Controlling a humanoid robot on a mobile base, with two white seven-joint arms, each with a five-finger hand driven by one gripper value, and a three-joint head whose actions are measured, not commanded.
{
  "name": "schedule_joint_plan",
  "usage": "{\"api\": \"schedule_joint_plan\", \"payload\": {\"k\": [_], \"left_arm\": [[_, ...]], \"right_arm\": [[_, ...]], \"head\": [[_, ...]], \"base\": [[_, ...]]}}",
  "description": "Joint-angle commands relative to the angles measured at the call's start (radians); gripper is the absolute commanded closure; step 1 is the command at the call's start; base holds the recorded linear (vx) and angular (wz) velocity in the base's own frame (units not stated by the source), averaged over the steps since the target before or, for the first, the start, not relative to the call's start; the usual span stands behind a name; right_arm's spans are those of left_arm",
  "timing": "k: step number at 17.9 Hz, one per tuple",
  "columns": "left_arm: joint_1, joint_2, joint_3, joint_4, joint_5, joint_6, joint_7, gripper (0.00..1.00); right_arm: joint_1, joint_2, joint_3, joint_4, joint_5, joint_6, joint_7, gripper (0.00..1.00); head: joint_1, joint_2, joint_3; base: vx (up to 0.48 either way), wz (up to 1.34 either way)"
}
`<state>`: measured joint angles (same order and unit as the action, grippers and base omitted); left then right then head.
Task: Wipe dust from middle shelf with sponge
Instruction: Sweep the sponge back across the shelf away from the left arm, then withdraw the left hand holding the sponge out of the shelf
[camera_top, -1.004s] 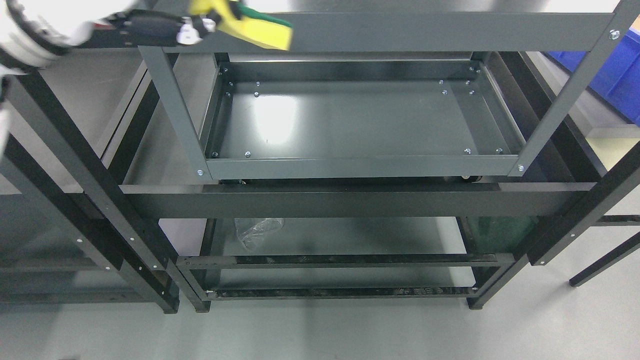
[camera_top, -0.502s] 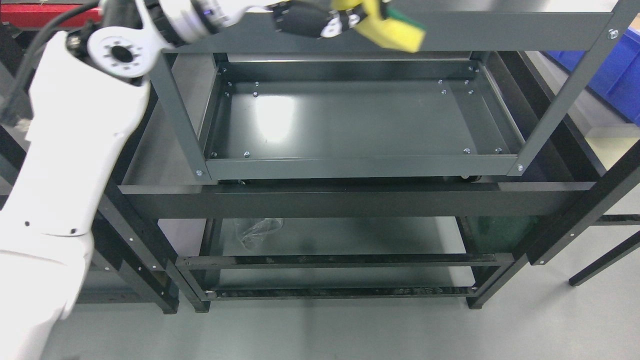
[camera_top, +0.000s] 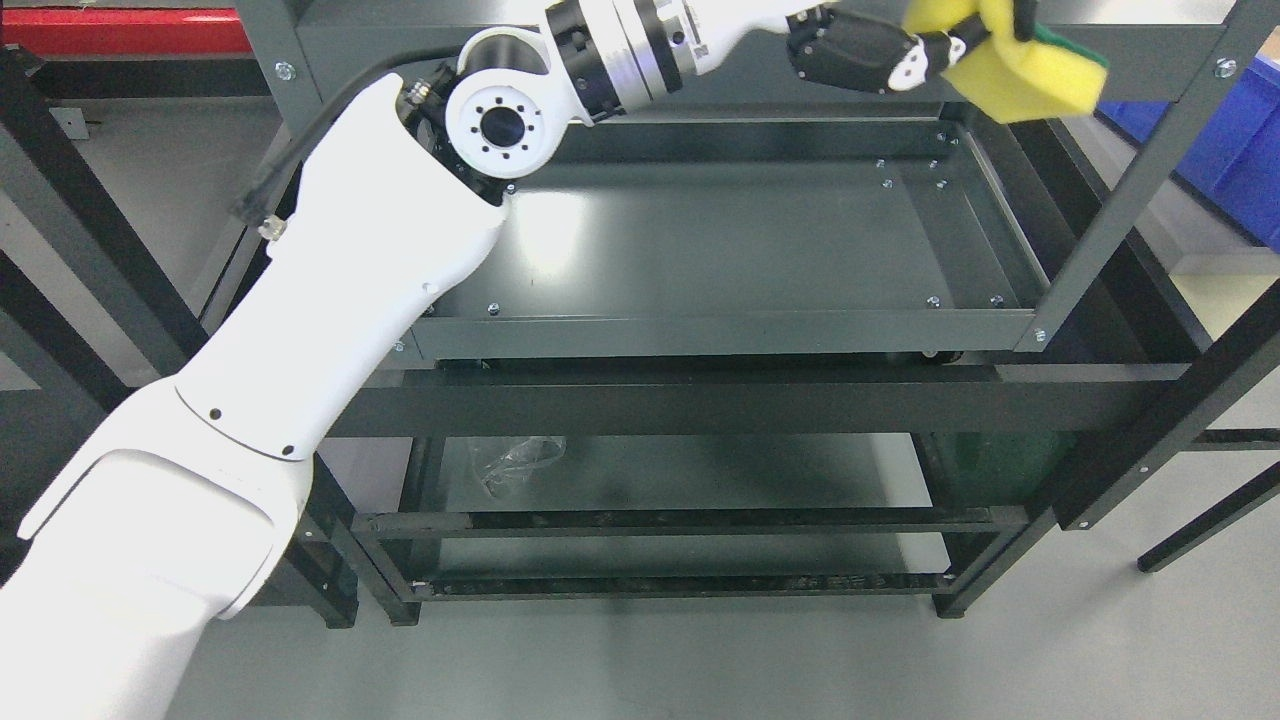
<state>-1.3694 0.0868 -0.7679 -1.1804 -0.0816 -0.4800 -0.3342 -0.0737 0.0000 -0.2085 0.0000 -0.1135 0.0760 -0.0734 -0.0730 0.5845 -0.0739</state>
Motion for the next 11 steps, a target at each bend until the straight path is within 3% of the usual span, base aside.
{"api": "schedule_joint_plan", "payload": {"k": [1,5,7,11], "left_arm": [[0.050,-0.069,-0.176,0.038,0.048,-0.011,0.000,0.97],[0.428,-0.069,-0.061,-0.048,0.049,-0.012,-0.002,0.98],[0.571,-0.069,0.083,-0.064,0.052,-0.002,0.020,0.98],[0.728,-0.069,0.347,-0.061,0.080,0.036,0.225,0.97]], "right_arm": [[0.000,-0.017,0.000,-0.017,0.000,0.001,0.000,0.00],[0.000,-0.017,0.000,-0.017,0.000,0.001,0.000,0.00],[0.000,-0.017,0.000,-0.017,0.000,0.001,0.000,0.00],[0.000,-0.017,0.000,-0.017,0.000,0.001,0.000,0.00]], "head": [[0.0000,0.000,0.000],[0.0000,0.000,0.000],[0.0000,0.000,0.000],[0.0000,0.000,0.000]], "base": [[0.000,0.00],[0.000,0.00],[0.000,0.00],[0.000,0.00]]}}
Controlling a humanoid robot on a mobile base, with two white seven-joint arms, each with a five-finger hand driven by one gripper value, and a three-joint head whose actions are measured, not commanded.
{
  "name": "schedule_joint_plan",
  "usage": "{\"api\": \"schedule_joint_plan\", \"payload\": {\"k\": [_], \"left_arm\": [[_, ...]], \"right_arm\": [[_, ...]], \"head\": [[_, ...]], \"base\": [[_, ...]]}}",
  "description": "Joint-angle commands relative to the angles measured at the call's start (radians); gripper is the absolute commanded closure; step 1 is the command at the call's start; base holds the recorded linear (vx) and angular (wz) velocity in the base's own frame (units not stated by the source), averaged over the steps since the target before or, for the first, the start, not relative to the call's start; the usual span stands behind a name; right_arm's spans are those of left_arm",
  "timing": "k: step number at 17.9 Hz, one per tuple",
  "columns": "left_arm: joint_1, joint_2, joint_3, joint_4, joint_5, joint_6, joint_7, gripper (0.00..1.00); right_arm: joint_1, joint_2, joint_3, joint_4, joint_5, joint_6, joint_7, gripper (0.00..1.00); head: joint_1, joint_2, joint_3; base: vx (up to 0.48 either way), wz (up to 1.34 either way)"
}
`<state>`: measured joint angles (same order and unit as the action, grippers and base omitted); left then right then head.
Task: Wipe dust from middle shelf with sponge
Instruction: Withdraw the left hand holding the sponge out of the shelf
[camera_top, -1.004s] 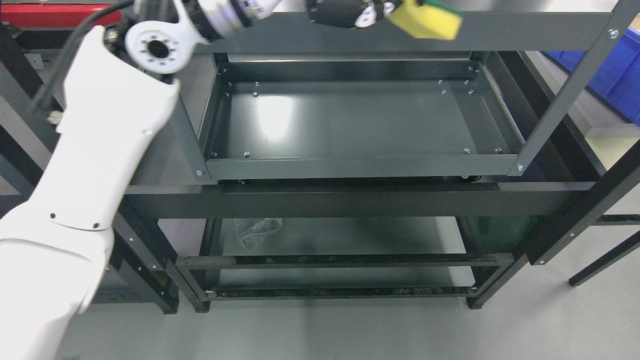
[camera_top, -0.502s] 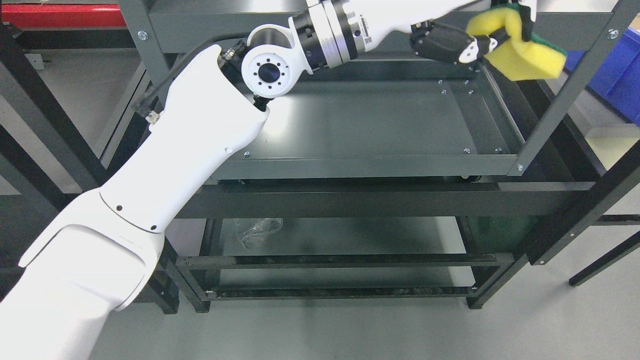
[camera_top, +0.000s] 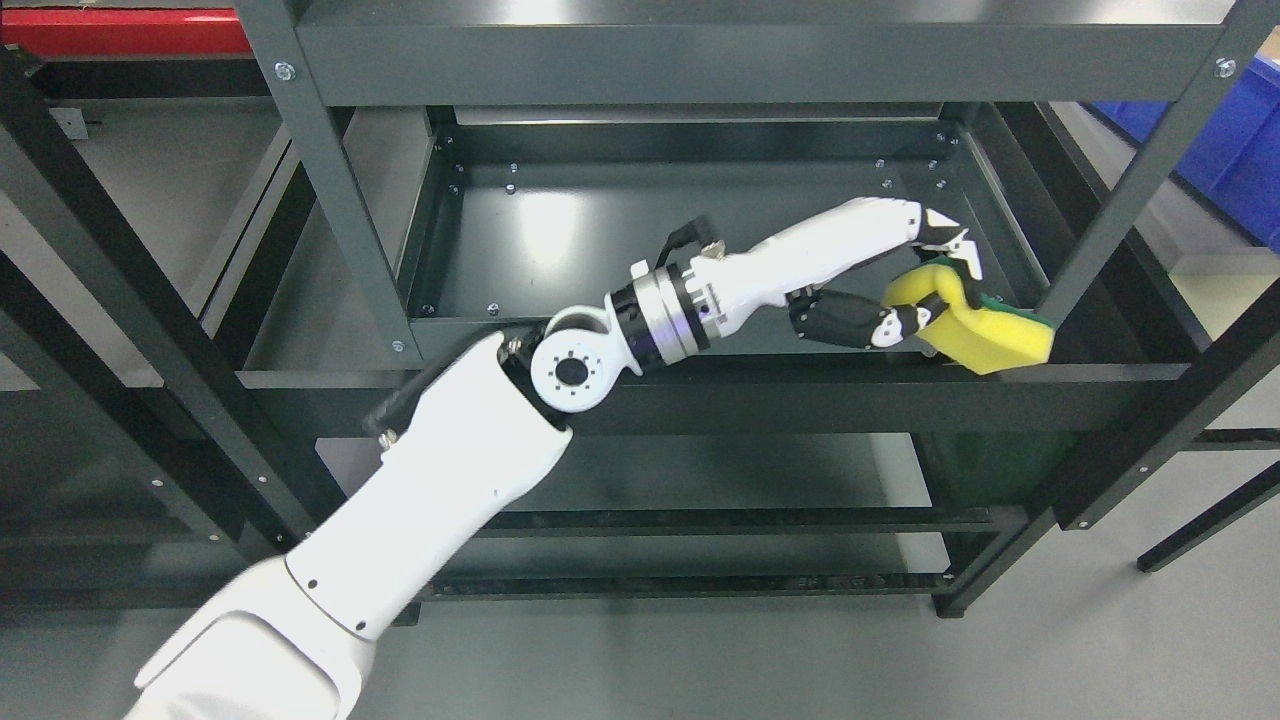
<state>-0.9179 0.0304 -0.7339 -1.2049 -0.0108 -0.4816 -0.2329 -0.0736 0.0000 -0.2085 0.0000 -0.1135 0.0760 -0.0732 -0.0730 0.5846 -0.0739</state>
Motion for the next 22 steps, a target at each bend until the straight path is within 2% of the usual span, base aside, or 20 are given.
{"api": "schedule_joint_plan", "payload": {"k": [1,4,6,8,15,22], "left_arm": [[0.313,-0.013,0.358,-0.042,0.012,0.072,0.163,0.97],[0.407,-0.013,0.482,-0.119,0.015,0.133,0.191,0.97],[0.464,-0.013,0.584,-0.285,0.015,0.260,0.196,0.97],[0.494,-0.013,0.666,-0.401,0.021,0.320,0.193,0.98],[0.668,-0.013,0.720,-0.559,0.081,0.301,0.191,0.99],[0.705,-0.013,0.761,-0.567,0.101,0.291,0.188,0.99]], "right_arm": [[0.000,-0.017,0.000,-0.017,0.000,0.001,0.000,0.00],[0.000,-0.017,0.000,-0.017,0.000,0.001,0.000,0.00],[0.000,-0.017,0.000,-0.017,0.000,0.001,0.000,0.00],[0.000,-0.017,0.000,-0.017,0.000,0.001,0.000,0.00],[0.000,-0.017,0.000,-0.017,0.000,0.001,0.000,0.00],[0.000,-0.017,0.000,-0.017,0.000,0.001,0.000,0.00]], "head": [[0.0000,0.000,0.000],[0.0000,0.000,0.000],[0.0000,0.000,0.000],[0.0000,0.000,0.000],[0.0000,0.000,0.000],[0.0000,0.000,0.000]], "base": [[0.000,0.00],[0.000,0.00],[0.000,0.00],[0.000,0.00],[0.000,0.00],[0.000,0.00]]}}
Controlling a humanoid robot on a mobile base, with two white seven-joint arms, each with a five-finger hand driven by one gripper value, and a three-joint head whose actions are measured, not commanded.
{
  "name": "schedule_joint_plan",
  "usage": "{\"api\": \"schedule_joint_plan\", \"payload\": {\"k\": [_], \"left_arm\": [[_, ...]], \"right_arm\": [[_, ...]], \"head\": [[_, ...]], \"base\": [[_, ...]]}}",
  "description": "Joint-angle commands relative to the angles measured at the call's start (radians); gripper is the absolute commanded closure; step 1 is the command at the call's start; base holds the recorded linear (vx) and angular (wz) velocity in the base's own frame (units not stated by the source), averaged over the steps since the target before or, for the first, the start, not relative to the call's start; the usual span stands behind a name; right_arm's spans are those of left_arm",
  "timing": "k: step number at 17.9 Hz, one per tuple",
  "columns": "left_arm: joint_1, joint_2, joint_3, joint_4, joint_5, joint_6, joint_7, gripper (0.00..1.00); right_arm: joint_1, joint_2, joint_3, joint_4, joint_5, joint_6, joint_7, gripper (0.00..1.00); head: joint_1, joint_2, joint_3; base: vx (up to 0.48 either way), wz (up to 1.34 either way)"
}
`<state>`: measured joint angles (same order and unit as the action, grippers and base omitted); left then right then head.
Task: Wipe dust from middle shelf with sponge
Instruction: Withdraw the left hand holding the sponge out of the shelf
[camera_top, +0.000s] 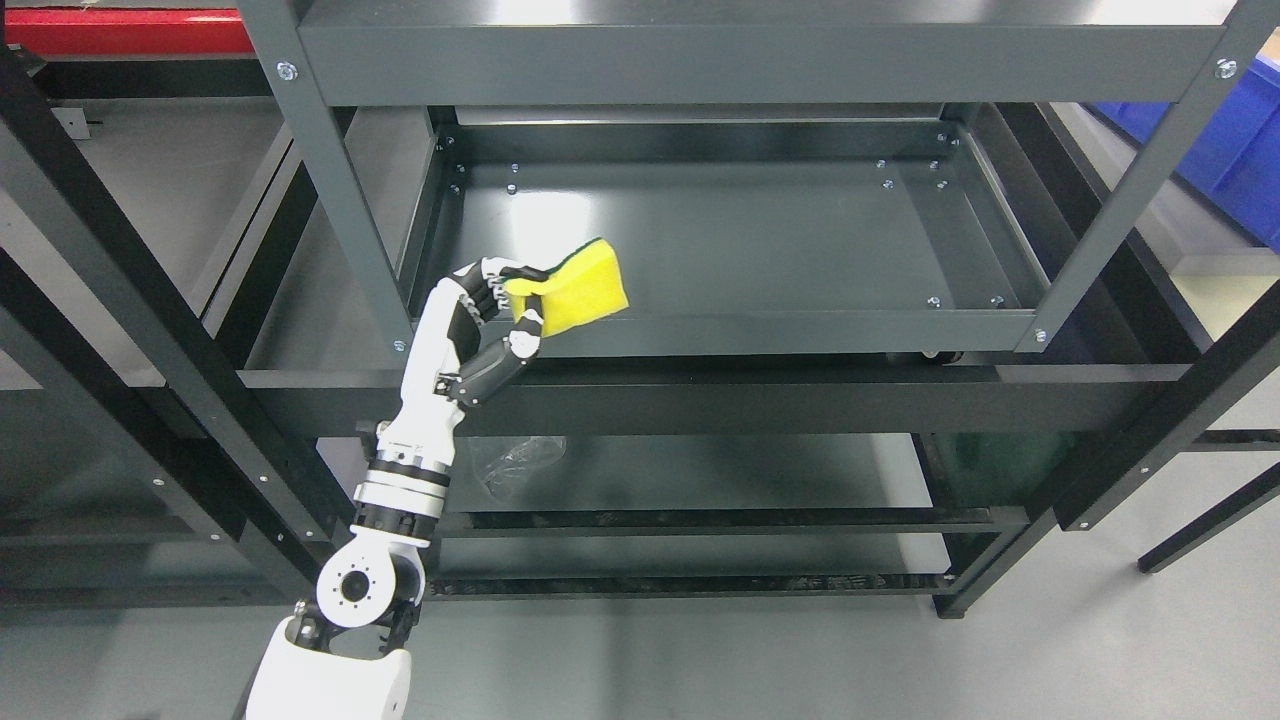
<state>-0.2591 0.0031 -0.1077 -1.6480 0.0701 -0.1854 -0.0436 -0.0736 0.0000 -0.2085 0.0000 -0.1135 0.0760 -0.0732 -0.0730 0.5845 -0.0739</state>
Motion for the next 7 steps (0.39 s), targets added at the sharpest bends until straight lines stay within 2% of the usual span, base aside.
{"api": "schedule_joint_plan", "payload": {"k": [1,7], "left_arm": [[0.047,0.014,0.135,-0.124,0.020,-0.005,-0.001,0.99],[0.077,0.014,0.135,-0.122,0.027,0.001,-0.002,0.99]], "right_arm": [[0.000,-0.017,0.000,-0.017,0.000,0.001,0.000,0.00],[0.000,-0.017,0.000,-0.017,0.000,0.001,0.000,0.00]], "head": [[0.0000,0.000,0.000],[0.0000,0.000,0.000]], "base": [[0.000,0.00],[0.000,0.00]]}}
